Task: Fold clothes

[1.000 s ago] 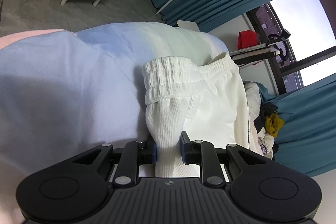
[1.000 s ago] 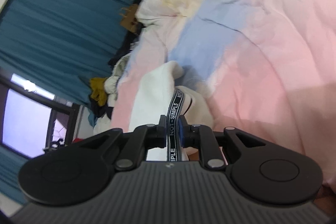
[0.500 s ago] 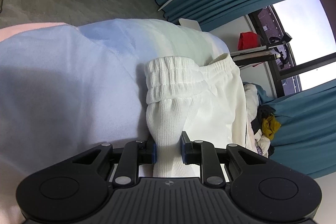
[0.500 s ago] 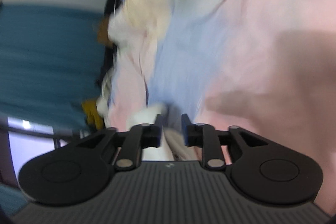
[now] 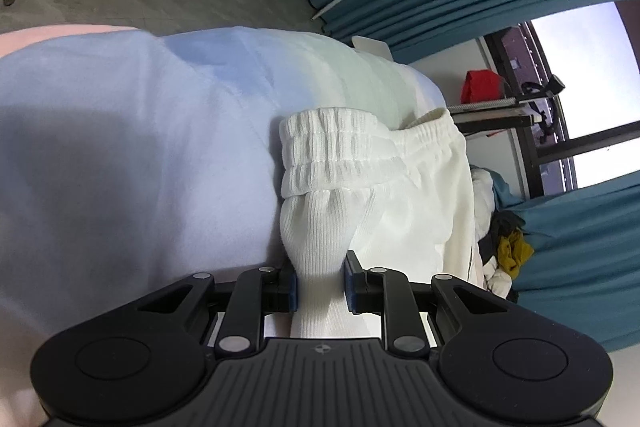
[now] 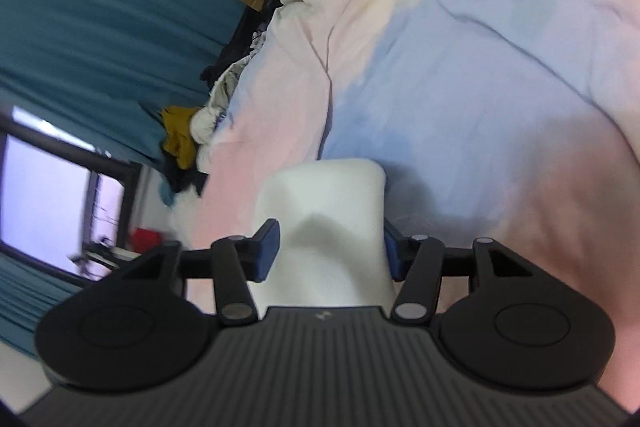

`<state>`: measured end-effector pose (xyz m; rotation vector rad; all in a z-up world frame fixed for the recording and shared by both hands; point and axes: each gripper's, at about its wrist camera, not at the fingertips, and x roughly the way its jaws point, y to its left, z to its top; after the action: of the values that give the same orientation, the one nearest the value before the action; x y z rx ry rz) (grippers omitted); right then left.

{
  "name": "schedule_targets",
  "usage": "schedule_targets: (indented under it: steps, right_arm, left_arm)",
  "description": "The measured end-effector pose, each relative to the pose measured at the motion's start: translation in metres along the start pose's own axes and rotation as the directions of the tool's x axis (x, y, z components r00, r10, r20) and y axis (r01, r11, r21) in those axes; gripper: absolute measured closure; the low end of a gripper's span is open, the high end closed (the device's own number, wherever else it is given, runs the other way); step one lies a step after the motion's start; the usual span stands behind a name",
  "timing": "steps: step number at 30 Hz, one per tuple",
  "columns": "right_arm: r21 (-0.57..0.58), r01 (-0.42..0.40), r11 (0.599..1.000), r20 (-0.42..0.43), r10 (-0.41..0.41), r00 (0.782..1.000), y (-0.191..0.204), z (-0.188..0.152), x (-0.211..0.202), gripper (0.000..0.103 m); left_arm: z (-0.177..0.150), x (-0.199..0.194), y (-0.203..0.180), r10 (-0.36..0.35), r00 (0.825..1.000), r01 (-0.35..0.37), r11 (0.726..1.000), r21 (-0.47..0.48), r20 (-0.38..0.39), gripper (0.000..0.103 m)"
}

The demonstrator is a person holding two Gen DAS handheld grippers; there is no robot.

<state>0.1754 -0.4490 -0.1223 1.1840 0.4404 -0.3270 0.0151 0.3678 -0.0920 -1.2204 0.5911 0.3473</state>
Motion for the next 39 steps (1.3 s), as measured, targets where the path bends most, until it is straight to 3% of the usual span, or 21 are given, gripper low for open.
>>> schedule_targets:
  steps: [2,3,7,9,11,13,15,18,20,21,23,26,29,30,33,36,39]
  right_arm:
    - [-0.060,0.050,0.997,0.004,-0.050,0.999,0.003,0.001,0.008,0.085]
    - [-0.090,0.075,0.993,0.007,-0.075,0.997,0.004,0.001,0.012,0.092]
    - [-0.103,0.037,0.994,0.077,-0.030,0.997,0.010,0.008,0.007,0.095]
    - [-0.142,-0.068,0.988,0.145,0.089,0.985,0.022,0.012,-0.009,0.095]
    - [-0.191,-0.192,0.963,0.228,0.234,0.945,0.035,0.015,-0.028,0.097]
    - [-0.220,-0.309,0.925,0.332,0.369,0.868,0.039,0.021,-0.054,0.097]
    - [-0.208,-0.335,0.919,0.405,0.393,0.825,0.032,0.027,-0.072,0.097]
    - [-0.129,-0.183,0.975,0.422,0.221,0.880,0.011,0.032,-0.072,0.097]
    - [-0.074,-0.076,0.994,0.424,0.100,0.900,-0.003,0.035,-0.073,0.097]
    - [0.012,-0.039,0.999,0.399,0.031,0.917,-0.017,0.035,-0.071,0.097]
    - [0.162,0.040,0.986,0.337,-0.094,0.937,-0.043,0.033,-0.070,0.097]
    - [0.273,0.060,0.960,0.296,-0.144,0.944,-0.067,0.029,-0.079,0.097]
    - [0.228,0.053,0.972,0.335,-0.130,0.933,-0.060,0.028,-0.095,0.097]
    - [0.215,0.044,0.976,0.370,-0.123,0.921,-0.057,0.025,-0.103,0.097]
    - [0.135,0.015,0.991,0.476,-0.078,0.876,-0.042,0.016,-0.125,0.097]
    - [0.076,0.063,0.995,0.580,-0.095,0.809,-0.028,0.005,-0.151,0.098]
    - [0.221,0.135,0.966,0.501,-0.231,0.834,-0.055,0.003,-0.158,0.097]
  left_arm:
    - [-0.001,0.000,0.000,0.000,1.000,0.000,1.000,-0.014,0.005,0.081]
    - [-0.001,0.000,0.002,-0.005,1.000,0.005,1.000,-0.030,0.007,0.081]
    - [-0.002,0.001,0.009,-0.025,1.000,0.026,0.994,-0.104,0.011,0.081]
    - [-0.002,0.002,0.009,-0.031,0.999,0.033,0.993,-0.118,0.016,0.081]
    - [-0.002,0.002,0.008,-0.031,0.999,0.033,0.993,-0.113,0.020,0.081]
    - [-0.002,0.001,0.007,-0.032,0.999,0.034,0.994,-0.108,0.019,0.081]
    - [-0.002,0.000,0.007,-0.041,0.999,0.042,0.993,-0.110,0.019,0.081]
    - [-0.005,0.001,0.005,-0.052,0.999,0.053,0.993,-0.102,0.010,0.081]
    - [-0.007,0.002,0.003,-0.047,0.999,0.047,0.995,-0.087,0.007,0.081]
    - [-0.007,0.003,0.002,-0.044,0.999,0.044,0.996,-0.081,0.006,0.081]
    - [-0.007,0.003,0.003,-0.041,0.999,0.042,0.996,-0.080,0.006,0.081]
    - [-0.006,-0.001,0.003,-0.044,0.999,0.044,0.996,-0.077,0.005,0.081]
    - [-0.005,-0.006,0.004,-0.047,0.999,0.047,0.996,-0.072,0.006,0.084]
    - [-0.005,-0.011,0.004,-0.052,0.999,0.053,0.996,-0.065,0.011,0.087]
    - [-0.005,-0.027,0.005,-0.091,0.995,0.092,0.994,-0.060,0.029,0.095]
    - [-0.006,-0.042,0.009,-0.104,0.995,0.104,0.994,-0.041,0.015,0.097]
    - [-0.007,-0.053,0.019,-0.111,0.994,0.110,0.993,-0.048,-0.006,0.098]
